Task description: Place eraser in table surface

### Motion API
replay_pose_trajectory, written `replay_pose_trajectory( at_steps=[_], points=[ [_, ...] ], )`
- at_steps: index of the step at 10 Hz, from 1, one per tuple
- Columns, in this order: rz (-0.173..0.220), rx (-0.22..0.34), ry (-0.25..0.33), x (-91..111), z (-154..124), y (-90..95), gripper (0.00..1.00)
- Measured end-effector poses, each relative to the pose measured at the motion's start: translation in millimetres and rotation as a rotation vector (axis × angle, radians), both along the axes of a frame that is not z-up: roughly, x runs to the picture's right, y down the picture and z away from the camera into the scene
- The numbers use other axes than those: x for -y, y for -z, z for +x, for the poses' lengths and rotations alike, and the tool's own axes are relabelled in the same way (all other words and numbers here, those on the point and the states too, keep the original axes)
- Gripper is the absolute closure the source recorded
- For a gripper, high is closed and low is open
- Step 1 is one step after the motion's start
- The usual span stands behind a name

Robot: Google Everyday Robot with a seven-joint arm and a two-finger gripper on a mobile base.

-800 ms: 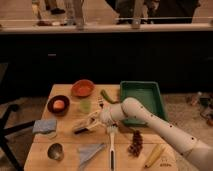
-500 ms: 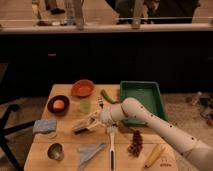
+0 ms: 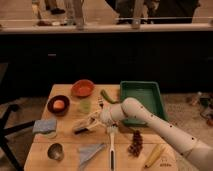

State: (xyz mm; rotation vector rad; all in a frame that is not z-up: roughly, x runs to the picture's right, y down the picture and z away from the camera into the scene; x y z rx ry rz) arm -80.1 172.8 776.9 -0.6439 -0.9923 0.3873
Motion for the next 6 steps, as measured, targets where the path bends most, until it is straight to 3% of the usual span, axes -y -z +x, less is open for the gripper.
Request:
replay_pose_trajectory(
  at_steps=[6],
  points=[
    [0.000,0.000,0.000,0.1,-0.1,0.1,0.31]
  ],
)
